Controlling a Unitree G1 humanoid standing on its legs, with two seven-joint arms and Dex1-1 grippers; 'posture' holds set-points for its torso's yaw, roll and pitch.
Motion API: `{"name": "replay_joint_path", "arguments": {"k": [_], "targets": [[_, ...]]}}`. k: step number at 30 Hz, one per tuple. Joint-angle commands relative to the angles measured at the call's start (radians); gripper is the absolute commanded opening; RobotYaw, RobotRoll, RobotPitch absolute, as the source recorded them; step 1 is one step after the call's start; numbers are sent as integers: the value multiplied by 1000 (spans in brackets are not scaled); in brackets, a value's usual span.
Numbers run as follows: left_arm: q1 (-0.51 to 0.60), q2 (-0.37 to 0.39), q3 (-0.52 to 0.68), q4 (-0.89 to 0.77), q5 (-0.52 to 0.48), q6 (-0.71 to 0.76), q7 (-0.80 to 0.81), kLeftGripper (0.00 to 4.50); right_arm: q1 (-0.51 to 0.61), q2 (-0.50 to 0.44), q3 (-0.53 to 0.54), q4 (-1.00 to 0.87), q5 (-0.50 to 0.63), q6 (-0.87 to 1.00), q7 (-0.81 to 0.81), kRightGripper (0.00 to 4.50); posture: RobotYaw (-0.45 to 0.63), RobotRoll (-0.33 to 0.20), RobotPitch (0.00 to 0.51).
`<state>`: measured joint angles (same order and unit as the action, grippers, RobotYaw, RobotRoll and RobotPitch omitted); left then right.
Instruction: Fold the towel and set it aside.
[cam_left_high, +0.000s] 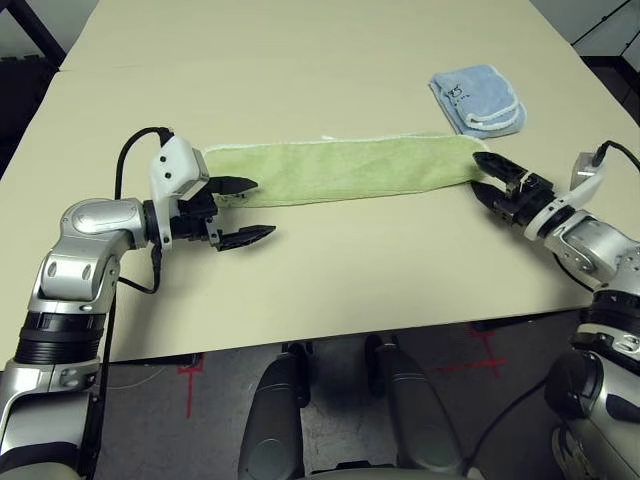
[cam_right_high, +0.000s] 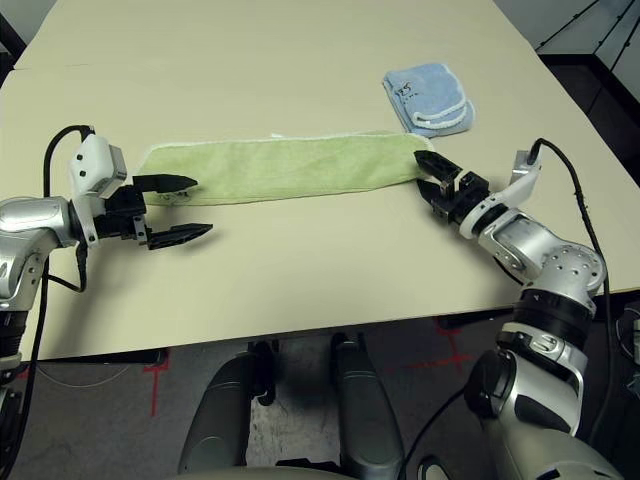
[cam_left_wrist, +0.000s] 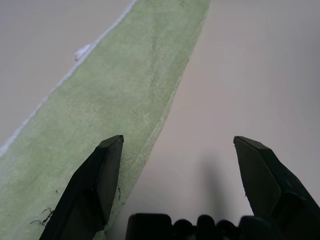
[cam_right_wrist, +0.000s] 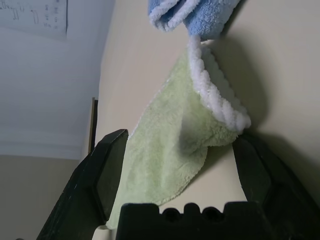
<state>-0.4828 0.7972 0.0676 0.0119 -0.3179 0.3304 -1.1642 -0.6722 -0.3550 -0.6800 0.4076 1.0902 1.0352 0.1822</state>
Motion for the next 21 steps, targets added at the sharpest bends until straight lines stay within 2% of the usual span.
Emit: {"name": "replay_joint_path", "arguments": {"k": [1,6,8,11,19,21], "targets": [[18,13,-1,-28,-11,9,3,4472,-9,-5,18,66,-50,-58,12,4465,-47,0,255],[22,15,0,-30,-10,9,3,4472,-18,-12,27,89,-63,-77,29,4465,-40,0,252],[25,16,1,-29,-10,7,2,4500,-15,-10,29,89,-66,-84,30,4095,-40,0,251],[28,17,1,-27,-10,6,1,4500,-6,-5,28,79,-66,-85,29,3131,-40,0,251],[34,17,0,-20,-9,-3,-1,4500,18,-5,20,47,-50,-83,17,68,-47,0,243],[37,17,0,-18,-9,-5,-2,4500,28,-7,15,35,-45,-80,13,26,-51,0,241]]}}
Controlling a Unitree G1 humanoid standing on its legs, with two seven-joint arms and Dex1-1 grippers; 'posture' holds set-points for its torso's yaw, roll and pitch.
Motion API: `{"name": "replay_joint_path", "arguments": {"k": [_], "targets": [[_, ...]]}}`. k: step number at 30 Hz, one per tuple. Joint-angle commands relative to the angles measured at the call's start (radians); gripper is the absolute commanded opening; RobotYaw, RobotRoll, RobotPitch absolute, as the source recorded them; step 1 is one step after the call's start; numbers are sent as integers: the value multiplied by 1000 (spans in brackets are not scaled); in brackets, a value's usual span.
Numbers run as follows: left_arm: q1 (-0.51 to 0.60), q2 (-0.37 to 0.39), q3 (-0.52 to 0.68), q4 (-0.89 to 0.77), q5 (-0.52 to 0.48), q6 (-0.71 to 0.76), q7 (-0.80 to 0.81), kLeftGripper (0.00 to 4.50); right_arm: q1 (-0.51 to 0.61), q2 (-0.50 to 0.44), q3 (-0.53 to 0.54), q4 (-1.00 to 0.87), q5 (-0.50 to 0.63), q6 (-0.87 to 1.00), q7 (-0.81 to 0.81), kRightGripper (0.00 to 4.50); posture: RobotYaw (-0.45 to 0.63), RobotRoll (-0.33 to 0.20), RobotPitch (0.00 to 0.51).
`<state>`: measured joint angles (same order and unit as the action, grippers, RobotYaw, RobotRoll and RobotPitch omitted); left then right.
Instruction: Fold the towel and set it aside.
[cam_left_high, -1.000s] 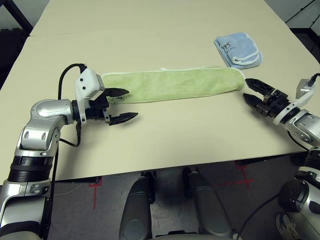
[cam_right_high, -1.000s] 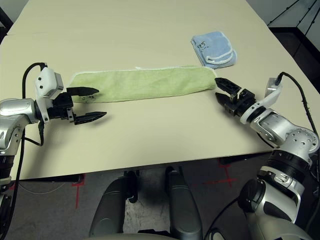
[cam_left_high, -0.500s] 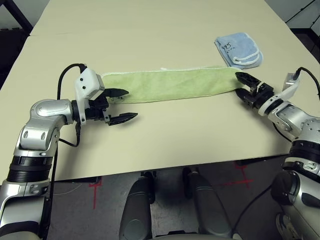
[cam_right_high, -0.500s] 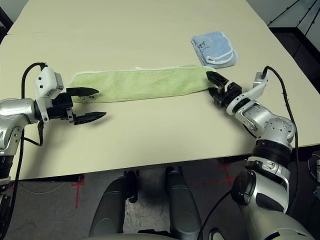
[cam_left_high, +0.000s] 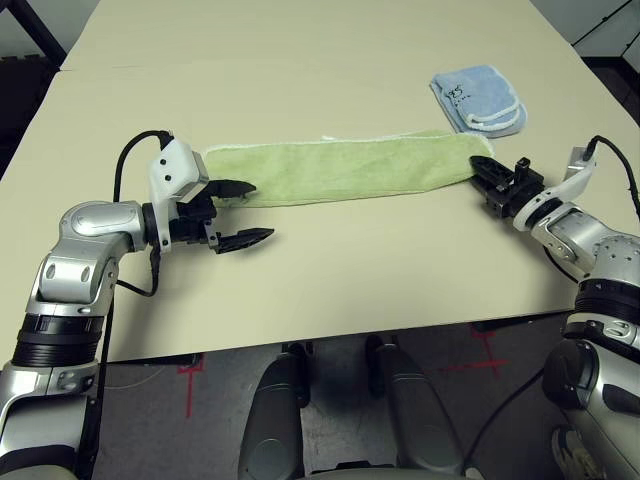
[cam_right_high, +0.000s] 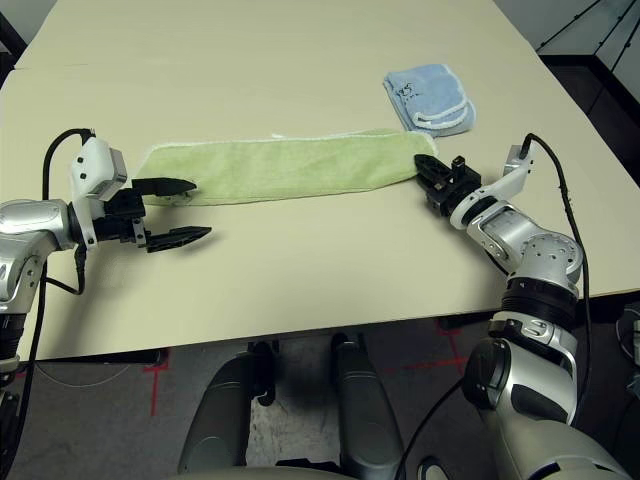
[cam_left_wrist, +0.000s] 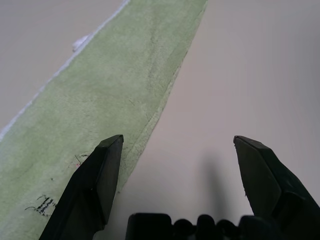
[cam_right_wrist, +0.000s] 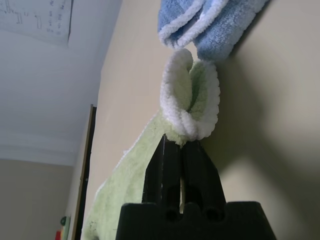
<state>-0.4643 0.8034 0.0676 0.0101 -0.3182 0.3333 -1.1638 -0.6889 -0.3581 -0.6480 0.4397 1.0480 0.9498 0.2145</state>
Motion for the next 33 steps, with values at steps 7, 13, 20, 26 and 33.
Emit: {"name": "replay_joint_path", "arguments": {"k": [7,13,20,26,33], "targets": [[22,3,5,-15,-17,4,8,4500,71,-37,-31,-33,5,9,-26,26,-54,0,240],[16,-24,31,-3,-53,43,54,4500,58,-83,13,-87,15,33,51,26,-60,0,241],[0,-31,68,25,-79,15,70,4500,19,-67,108,-169,26,90,117,26,-54,0,238],[24,-22,83,18,-79,-30,64,4500,-5,-56,224,-250,4,119,192,26,-47,0,237],[22,-29,105,12,-92,-47,86,4500,-19,-87,379,-321,-72,99,322,26,-40,0,235]]}}
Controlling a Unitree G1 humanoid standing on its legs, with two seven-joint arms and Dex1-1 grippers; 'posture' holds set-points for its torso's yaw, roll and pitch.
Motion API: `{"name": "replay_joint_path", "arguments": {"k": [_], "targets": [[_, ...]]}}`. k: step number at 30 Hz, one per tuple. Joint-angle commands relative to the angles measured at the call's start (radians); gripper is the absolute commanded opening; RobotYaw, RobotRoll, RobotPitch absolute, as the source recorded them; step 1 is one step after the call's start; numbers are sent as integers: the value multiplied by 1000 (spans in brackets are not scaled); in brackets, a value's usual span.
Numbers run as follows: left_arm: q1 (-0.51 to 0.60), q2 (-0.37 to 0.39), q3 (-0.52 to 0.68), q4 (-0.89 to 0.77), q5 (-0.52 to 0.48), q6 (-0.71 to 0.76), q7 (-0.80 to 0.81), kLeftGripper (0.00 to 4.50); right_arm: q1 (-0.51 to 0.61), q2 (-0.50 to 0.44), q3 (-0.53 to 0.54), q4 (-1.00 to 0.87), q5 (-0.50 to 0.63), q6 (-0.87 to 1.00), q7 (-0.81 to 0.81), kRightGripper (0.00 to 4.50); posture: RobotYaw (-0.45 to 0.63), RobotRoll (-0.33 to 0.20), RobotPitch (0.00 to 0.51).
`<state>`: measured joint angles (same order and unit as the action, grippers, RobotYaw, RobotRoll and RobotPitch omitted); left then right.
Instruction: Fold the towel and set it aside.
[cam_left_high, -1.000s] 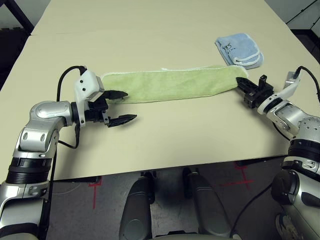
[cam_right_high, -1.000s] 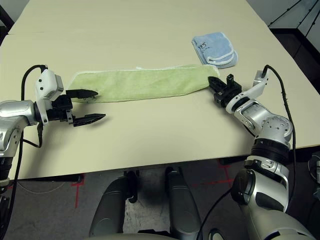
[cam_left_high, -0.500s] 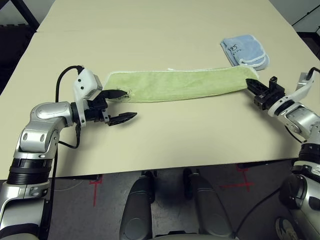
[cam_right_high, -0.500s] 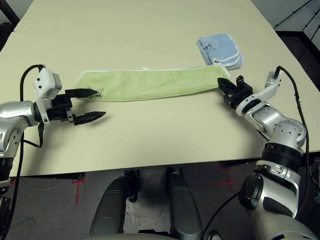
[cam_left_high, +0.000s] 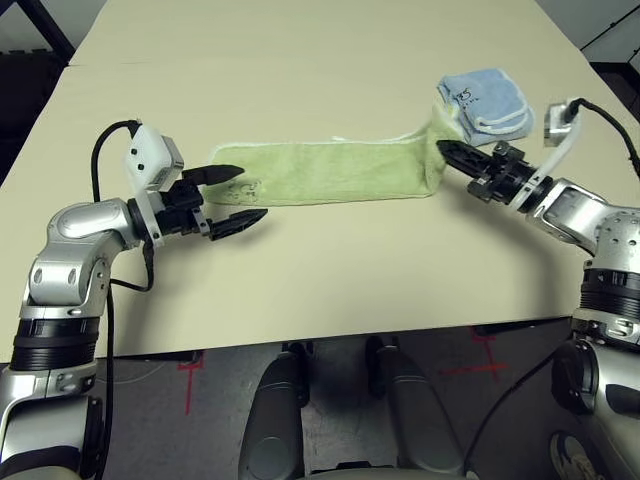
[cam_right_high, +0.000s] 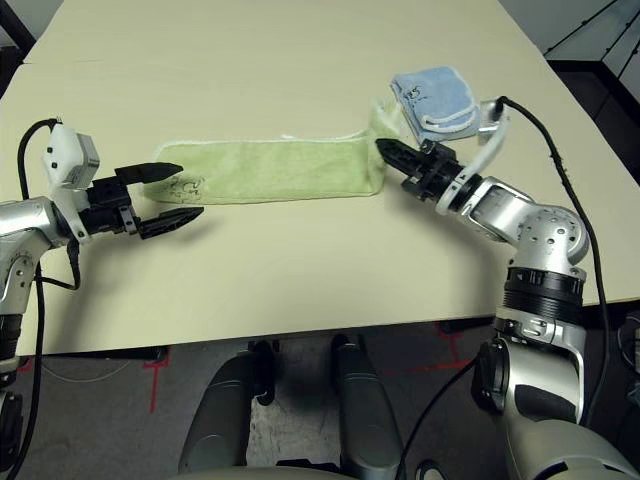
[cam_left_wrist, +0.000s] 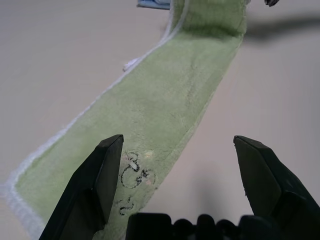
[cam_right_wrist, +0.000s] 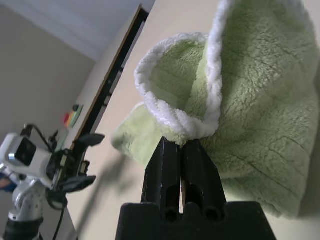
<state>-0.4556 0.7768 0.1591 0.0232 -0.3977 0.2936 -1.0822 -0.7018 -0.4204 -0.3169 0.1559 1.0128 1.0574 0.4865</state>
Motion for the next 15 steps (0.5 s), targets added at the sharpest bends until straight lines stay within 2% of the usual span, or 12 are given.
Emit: {"name": "replay_joint_path", "arguments": {"k": [1,12,15], "targets": [[13,-1,13,-3,-14,-6,7,4500,-7,-28,65,-43,-49,-13,65,26,-40,0,235],[21,2,-2,-44,-18,28,26,4500,-16,32,248,-56,-259,-78,33,26,-38,0,234],[22,2,-3,-51,-19,36,28,4500,-24,65,262,-48,-289,-78,19,26,-34,0,233]]}}
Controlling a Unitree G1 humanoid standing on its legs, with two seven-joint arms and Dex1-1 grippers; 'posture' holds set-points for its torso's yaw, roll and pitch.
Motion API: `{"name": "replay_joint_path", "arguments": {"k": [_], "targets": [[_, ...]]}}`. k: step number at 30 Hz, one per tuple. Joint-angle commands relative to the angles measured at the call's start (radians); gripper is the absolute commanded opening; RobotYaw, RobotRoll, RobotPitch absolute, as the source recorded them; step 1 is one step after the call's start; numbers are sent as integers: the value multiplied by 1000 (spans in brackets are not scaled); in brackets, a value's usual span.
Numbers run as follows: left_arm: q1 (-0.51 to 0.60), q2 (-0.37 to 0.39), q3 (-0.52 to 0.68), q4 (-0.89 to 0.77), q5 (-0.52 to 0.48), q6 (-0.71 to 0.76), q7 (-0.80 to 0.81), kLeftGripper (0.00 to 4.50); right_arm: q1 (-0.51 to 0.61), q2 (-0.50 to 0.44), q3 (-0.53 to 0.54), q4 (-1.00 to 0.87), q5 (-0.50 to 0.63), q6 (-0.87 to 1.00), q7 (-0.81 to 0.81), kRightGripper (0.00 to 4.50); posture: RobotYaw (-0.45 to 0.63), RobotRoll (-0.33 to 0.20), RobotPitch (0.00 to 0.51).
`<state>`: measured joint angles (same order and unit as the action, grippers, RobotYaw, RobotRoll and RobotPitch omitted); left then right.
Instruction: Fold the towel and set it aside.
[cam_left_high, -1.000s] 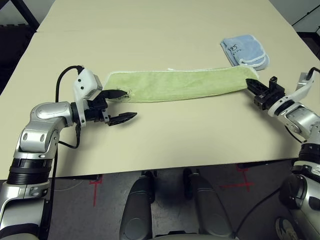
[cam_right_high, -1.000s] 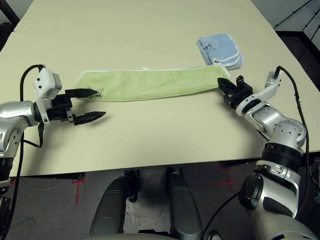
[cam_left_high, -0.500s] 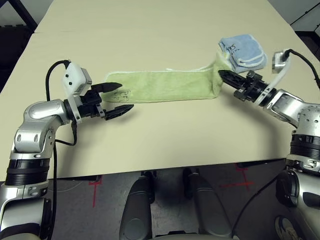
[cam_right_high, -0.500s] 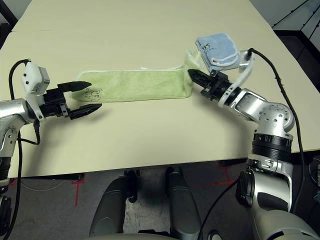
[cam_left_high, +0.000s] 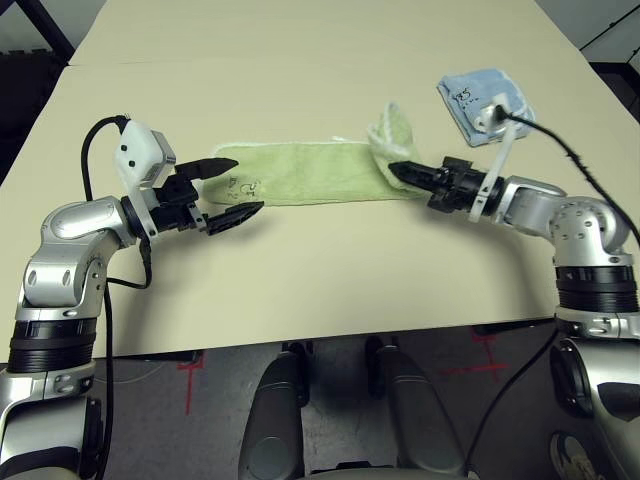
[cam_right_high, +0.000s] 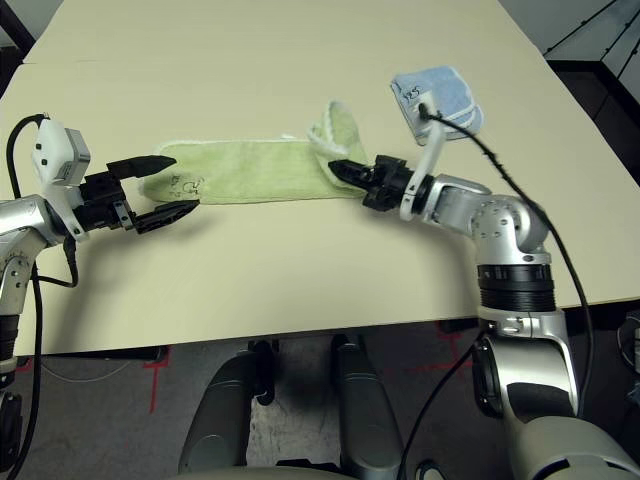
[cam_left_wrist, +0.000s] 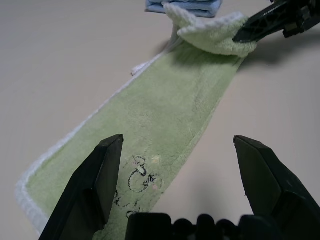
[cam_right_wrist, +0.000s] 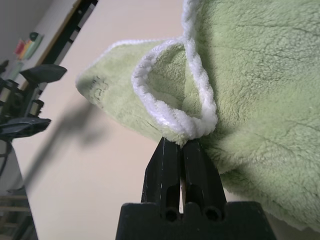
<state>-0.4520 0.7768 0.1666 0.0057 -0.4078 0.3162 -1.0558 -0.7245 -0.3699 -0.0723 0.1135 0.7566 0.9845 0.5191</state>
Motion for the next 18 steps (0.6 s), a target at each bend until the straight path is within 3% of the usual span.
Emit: {"name": "replay_joint_path", "arguments": {"k": [1,9,13,15,18], "targets": [[19,3,-11,-36,-9,16,3,4500,-5,27,18,0,-42,-6,-21,26,-34,0,233],[36,2,-8,-62,-14,36,14,4500,-34,117,21,32,-106,8,-98,26,-24,0,232],[45,1,-8,-69,-16,41,18,4500,-46,145,39,32,-128,6,-91,1097,-25,0,230],[48,0,-9,-71,-15,42,19,4500,-51,160,49,31,-140,4,-90,1939,-25,0,230],[49,-1,-11,-72,-15,46,20,4500,-57,130,150,-5,-195,-22,-16,3035,-25,0,227]]}}
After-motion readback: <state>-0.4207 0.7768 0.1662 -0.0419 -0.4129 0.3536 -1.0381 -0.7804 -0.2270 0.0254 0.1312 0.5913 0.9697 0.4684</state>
